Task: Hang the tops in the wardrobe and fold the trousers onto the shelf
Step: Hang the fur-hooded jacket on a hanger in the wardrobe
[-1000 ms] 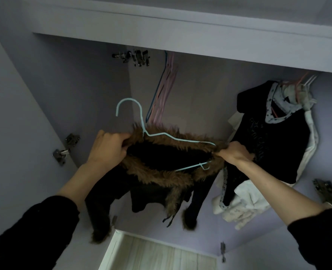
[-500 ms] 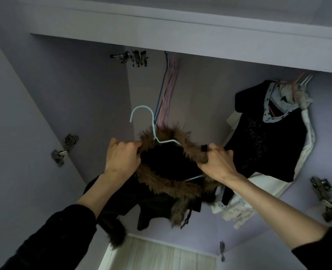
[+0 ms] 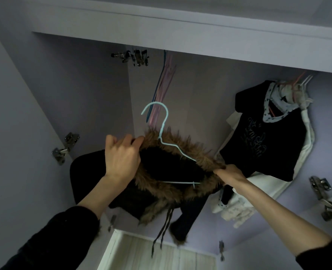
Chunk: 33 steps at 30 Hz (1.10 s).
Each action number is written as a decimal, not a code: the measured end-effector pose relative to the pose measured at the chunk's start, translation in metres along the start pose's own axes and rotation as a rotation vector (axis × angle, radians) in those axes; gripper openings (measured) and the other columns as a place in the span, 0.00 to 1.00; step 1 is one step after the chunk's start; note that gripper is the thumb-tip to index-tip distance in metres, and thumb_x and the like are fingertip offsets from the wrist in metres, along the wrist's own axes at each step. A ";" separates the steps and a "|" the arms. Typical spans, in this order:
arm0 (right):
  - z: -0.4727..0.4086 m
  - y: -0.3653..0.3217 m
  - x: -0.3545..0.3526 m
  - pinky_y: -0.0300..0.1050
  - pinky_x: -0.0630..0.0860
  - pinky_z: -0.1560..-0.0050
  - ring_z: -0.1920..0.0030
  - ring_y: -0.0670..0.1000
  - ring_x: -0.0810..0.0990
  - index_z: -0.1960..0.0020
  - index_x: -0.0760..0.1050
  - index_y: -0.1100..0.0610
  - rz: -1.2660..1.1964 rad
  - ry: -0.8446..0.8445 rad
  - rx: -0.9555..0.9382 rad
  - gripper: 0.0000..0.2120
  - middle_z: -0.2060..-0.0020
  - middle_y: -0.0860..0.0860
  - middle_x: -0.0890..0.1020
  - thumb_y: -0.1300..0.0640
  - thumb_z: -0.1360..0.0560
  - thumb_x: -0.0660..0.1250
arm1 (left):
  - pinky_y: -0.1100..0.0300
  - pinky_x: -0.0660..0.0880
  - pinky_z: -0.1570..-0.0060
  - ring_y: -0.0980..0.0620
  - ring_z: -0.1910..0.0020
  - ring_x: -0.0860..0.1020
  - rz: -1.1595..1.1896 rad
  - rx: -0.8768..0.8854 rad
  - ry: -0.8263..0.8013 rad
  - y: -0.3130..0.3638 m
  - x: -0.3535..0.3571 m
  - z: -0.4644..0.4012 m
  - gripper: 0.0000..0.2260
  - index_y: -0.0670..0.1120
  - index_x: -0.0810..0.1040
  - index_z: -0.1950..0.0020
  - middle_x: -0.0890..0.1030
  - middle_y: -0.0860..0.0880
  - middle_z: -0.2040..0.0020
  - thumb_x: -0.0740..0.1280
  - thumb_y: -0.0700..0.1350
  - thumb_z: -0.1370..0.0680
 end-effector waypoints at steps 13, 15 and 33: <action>-0.002 0.001 0.018 0.40 0.64 0.68 0.67 0.49 0.68 0.52 0.71 0.57 -0.610 -0.048 0.219 0.04 0.64 0.51 0.71 0.56 0.22 0.62 | 0.53 0.58 0.61 0.43 0.76 0.73 0.044 -0.047 -0.072 0.008 0.011 0.011 0.15 0.42 0.83 0.55 0.77 0.44 0.69 0.67 0.37 0.41; -0.005 -0.003 0.012 0.43 0.69 0.61 0.58 0.52 0.73 0.41 0.71 0.57 -0.582 -0.020 0.149 0.11 0.56 0.52 0.75 0.56 0.23 0.64 | 0.53 0.58 0.61 0.43 0.76 0.72 0.061 -0.105 -0.092 -0.001 0.017 0.011 0.15 0.43 0.83 0.55 0.78 0.44 0.69 0.65 0.38 0.39; -0.012 0.040 0.050 0.43 0.61 0.62 0.60 0.46 0.75 0.60 0.71 0.51 -0.731 -0.210 0.355 0.07 0.68 0.48 0.80 0.52 0.23 0.62 | 0.53 0.56 0.60 0.41 0.76 0.72 0.084 -0.259 -0.129 -0.033 0.012 -0.008 0.11 0.41 0.82 0.58 0.79 0.40 0.66 0.68 0.32 0.38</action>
Point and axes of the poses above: each hand's wrist, its own z-axis away from the middle knuckle, its own x-axis out of the palm, y = z × x, the point moved 8 cm from there along -z, towards the middle knuckle
